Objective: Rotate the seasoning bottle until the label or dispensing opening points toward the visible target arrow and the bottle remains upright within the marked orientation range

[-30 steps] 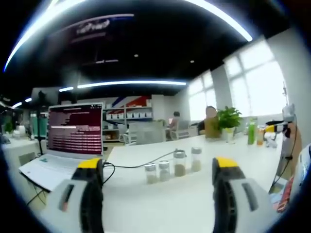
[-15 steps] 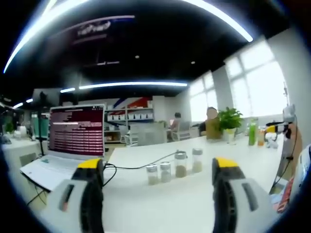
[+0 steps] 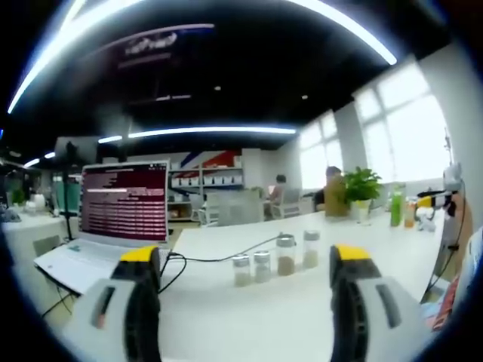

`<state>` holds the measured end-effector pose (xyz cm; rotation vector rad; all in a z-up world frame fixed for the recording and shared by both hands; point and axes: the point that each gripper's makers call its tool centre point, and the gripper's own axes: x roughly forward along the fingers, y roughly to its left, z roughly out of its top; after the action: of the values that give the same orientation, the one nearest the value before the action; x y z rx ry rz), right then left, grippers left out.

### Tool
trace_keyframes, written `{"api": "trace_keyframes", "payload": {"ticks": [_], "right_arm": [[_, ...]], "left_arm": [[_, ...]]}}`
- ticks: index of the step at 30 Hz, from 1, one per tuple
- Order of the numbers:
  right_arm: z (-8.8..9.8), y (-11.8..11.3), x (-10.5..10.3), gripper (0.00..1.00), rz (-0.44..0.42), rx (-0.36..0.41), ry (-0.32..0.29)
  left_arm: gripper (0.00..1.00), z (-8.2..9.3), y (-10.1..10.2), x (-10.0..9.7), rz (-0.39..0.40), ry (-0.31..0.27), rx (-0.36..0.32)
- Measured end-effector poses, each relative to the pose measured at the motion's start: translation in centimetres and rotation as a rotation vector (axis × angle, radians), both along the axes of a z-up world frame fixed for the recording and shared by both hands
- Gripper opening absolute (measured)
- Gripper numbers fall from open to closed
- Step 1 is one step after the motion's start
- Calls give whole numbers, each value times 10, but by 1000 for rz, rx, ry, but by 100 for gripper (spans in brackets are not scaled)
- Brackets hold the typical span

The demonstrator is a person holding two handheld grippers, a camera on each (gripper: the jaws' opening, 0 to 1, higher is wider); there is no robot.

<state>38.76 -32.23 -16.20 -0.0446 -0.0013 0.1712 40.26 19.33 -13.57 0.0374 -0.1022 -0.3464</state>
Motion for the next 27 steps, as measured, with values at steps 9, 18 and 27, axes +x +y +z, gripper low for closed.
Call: {"api": "trace_keyframes", "payload": {"ticks": [9, 18, 27], "right_arm": [[5, 7, -1, 99, 43, 5, -24], [3, 3, 0, 99, 24, -13, -17], [8, 24, 4, 99, 88, 10, -24]], "left_arm": [[100, -1, -2, 1, -14, 3, 12], [100, 0, 0, 2, -14, 4, 12], [100, 1, -2, -1, -17, -3, 21]]}}
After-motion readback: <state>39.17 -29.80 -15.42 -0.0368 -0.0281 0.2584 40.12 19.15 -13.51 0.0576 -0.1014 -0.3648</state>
